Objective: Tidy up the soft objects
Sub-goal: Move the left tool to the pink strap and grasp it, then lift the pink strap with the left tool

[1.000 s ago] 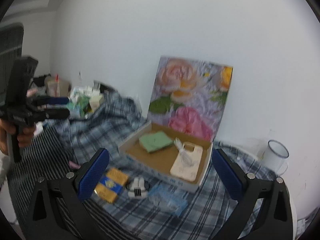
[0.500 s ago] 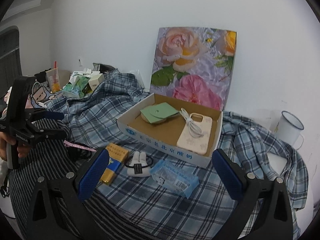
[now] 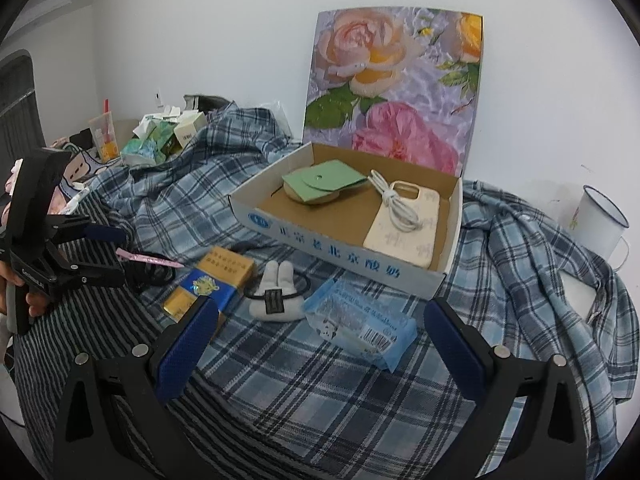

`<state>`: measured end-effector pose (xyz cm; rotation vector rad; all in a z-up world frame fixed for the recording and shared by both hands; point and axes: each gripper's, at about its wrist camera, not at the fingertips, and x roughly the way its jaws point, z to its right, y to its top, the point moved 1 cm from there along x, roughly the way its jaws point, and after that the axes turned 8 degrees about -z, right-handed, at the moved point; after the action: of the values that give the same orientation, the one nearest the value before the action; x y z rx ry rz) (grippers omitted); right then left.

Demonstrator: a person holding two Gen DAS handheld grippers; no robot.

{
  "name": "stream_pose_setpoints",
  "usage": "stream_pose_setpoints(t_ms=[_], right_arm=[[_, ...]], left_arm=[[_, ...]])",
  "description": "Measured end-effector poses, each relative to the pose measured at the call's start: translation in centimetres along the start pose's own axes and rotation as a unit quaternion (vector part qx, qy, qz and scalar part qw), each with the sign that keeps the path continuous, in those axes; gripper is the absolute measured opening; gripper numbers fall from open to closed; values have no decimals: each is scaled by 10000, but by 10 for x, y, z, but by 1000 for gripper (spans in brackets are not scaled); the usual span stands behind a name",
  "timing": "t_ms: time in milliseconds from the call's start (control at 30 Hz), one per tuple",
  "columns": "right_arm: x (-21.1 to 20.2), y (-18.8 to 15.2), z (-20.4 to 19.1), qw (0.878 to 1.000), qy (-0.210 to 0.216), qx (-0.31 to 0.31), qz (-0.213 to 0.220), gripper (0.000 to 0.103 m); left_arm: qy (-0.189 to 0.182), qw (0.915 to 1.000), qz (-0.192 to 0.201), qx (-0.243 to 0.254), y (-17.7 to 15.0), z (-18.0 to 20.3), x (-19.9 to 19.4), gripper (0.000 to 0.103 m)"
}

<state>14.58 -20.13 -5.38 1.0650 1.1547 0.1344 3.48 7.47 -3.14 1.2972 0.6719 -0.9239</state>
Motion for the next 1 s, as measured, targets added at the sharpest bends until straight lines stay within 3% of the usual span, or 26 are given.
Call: stream_pose_setpoints(t_ms=[100,233,300,433,600,1000], right_arm=[[5,-1,1,10000,24,8,-84,102],[10,-3,2,9998,38,42,-173,102],[11,-4,2,9998,37,53,-203,102],[14,-5,2,9996,36,57,-273,102],[14,-5,2,9996,27,56,-292,102],[18,-6,9,9992,22,177,-350,102]], left_arm=[[-187,9997,-90,118,4,3,4,85],[-142,9990,-280,308,7,7,14,75],[-93,9988,-340,343,7,8,19,59],[-6,9988,-408,287,6,5,25,50],[-113,9991,-299,264,5,3,23,30],[-339,9983,45,477,2,13,9,27]])
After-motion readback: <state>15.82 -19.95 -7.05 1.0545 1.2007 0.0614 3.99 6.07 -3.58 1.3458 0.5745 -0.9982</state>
